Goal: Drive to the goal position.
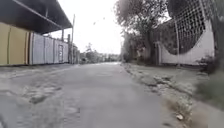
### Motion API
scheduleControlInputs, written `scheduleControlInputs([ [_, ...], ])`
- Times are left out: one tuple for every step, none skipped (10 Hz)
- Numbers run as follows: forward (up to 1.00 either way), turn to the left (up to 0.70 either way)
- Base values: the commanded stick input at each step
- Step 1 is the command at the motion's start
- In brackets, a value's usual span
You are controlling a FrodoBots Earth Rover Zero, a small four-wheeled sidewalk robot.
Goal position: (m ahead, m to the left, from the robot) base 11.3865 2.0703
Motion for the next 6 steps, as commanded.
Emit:
scheduleControlInputs([
  [1.0, 0.0],
  [1.0, 0.0],
  [1.0, 0.0],
  [1.0, 0.0],
  [1.0, -0.21],
  [1.0, -0.4],
])
